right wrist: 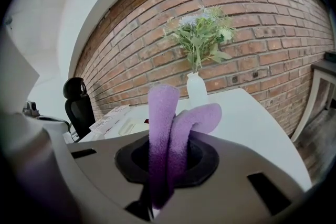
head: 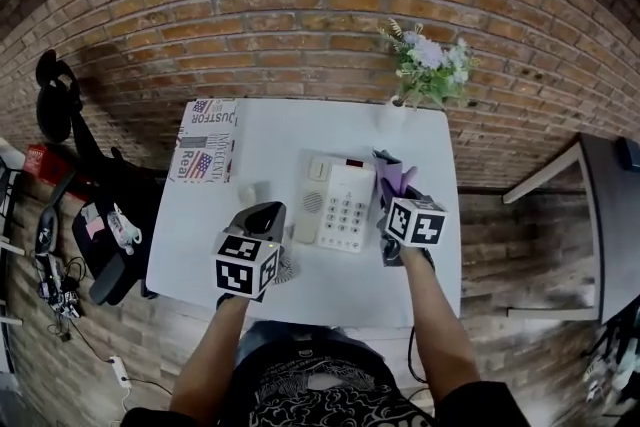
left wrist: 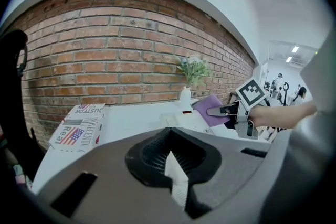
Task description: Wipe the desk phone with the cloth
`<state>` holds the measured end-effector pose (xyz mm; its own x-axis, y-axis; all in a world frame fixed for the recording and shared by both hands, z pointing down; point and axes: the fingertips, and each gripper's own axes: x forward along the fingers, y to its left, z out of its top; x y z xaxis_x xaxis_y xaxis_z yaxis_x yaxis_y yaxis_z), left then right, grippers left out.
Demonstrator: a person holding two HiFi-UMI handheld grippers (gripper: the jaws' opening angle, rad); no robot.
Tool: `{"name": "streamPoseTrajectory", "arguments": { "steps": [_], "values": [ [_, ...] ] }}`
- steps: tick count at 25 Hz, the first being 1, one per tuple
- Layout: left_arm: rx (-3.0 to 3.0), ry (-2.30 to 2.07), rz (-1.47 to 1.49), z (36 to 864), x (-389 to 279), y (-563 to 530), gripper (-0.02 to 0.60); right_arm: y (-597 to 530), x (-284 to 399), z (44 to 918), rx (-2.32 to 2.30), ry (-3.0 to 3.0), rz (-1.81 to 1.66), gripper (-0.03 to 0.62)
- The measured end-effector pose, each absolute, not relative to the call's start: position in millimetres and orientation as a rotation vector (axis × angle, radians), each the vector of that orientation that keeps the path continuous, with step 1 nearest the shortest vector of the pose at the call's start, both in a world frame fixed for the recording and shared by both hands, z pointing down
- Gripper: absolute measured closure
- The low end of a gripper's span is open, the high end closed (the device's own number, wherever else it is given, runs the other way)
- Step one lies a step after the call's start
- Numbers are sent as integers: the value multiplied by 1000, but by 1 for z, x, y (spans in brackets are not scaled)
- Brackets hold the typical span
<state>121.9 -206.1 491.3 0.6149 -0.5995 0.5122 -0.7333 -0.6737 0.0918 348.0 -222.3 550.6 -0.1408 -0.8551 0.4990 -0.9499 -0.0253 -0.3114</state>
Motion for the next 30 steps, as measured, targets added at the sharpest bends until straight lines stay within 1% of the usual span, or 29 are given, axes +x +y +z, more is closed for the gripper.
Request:
{"name": "streamPoseTrajectory", "arguments": {
  "steps": [15, 30],
  "values": [
    [2559, -1006, 634, 499, 100, -207, 575, -197, 322, 562, 1951, -2019, 929, 546],
    [2624, -861, 609, 497, 96, -199, 575, -149, 293, 572, 1974, -1954, 987, 546]
  ]
}}
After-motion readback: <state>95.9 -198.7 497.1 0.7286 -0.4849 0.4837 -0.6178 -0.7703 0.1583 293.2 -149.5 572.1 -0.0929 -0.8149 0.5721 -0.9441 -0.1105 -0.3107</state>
